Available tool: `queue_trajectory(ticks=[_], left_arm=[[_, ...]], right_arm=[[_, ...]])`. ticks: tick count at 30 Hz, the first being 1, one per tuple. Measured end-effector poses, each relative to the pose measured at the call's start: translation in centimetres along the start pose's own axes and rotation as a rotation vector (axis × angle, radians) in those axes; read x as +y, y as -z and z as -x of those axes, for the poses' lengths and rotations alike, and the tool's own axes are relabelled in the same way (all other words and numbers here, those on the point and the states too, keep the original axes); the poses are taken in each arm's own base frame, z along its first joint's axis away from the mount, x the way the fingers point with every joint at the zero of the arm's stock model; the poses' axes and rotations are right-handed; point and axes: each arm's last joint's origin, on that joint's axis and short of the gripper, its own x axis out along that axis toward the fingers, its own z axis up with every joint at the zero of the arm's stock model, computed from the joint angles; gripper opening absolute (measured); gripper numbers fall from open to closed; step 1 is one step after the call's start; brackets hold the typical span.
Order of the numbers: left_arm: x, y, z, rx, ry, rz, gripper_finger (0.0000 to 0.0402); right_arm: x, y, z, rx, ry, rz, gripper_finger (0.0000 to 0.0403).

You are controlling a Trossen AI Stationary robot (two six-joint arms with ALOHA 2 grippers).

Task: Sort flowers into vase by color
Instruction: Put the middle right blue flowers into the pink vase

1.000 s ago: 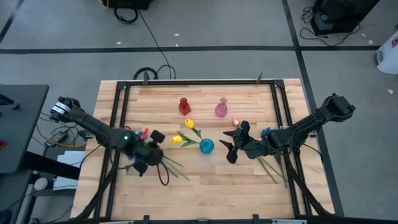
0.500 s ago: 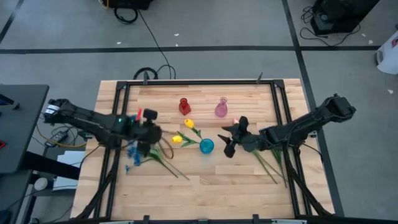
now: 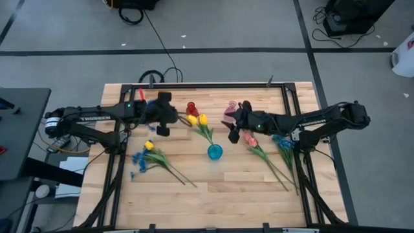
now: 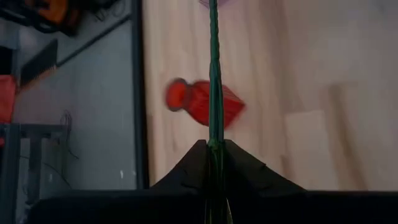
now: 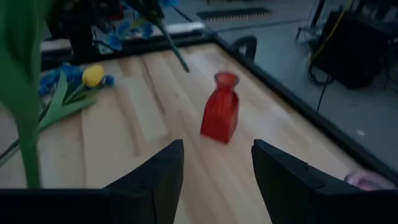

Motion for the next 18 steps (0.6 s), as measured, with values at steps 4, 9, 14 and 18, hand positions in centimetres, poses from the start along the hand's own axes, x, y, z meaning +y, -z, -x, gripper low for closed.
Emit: queue_trajectory(ticks=[4,9,14,18], left_arm=[[1.1,0.8,-1.4,0.036,0.012,-0.027,0.0046],[2.4,0.8,-3.5,-0.023,0.027,-0.008,0.0046],[3.1,-0.1,-4.9,-0.129,-0.002,-0.001,0.0046],[3.4,-0.6,-5.4,-0.177,-0.02,0.011,0.0046]], right_arm=[[-1.3,-0.6,-0.5,-0.039,-0.046,-0.004,0.0199],[-2.5,-1.5,-0.8,-0.101,-0.124,-0.019,0.0199],[-3.0,-1.6,-0.9,-0.116,-0.135,-0.004,0.0199],[-3.1,-1.8,-0.9,-0.13,-0.12,0.027,0.0199]])
